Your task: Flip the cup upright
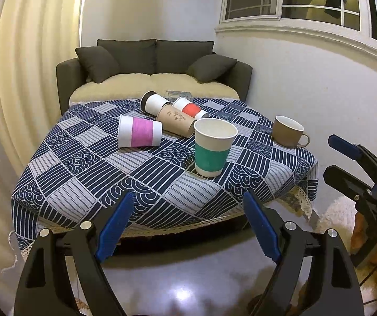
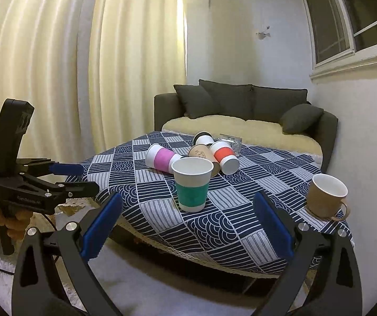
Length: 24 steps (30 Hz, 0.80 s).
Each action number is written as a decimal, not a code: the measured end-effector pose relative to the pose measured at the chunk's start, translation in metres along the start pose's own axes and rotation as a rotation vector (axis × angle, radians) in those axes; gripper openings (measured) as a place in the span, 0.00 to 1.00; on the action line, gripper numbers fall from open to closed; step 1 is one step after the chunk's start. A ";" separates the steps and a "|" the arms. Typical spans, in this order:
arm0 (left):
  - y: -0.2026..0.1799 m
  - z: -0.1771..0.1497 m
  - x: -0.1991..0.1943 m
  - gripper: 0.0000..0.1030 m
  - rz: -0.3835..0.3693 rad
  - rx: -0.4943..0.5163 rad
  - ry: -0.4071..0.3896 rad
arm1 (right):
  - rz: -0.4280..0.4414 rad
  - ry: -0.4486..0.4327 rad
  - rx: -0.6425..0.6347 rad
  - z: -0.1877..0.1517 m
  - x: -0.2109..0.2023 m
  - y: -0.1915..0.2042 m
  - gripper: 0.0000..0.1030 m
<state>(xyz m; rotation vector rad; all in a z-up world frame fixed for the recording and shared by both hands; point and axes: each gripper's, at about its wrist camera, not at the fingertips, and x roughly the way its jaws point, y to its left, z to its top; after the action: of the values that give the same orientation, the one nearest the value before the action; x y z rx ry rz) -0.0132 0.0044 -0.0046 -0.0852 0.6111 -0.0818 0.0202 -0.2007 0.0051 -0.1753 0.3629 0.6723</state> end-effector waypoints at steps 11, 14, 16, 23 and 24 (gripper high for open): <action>-0.002 0.000 -0.002 0.80 0.000 0.008 -0.008 | -0.016 0.008 0.001 0.000 0.001 0.000 0.95; -0.002 0.000 -0.002 0.80 0.001 0.007 -0.009 | -0.016 0.009 0.001 -0.001 0.002 0.001 0.95; -0.002 0.000 -0.002 0.80 0.000 0.003 -0.010 | -0.017 0.010 0.000 -0.001 0.002 0.001 0.95; -0.003 0.000 -0.003 0.80 0.004 0.011 -0.014 | -0.018 0.014 0.002 -0.001 0.003 0.001 0.95; -0.004 0.000 -0.004 0.80 0.002 0.012 -0.015 | -0.017 0.013 0.003 -0.001 0.002 0.001 0.95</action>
<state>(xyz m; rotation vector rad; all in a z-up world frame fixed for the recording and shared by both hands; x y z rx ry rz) -0.0162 0.0012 -0.0021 -0.0733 0.5954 -0.0824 0.0210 -0.1993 0.0028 -0.1795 0.3741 0.6545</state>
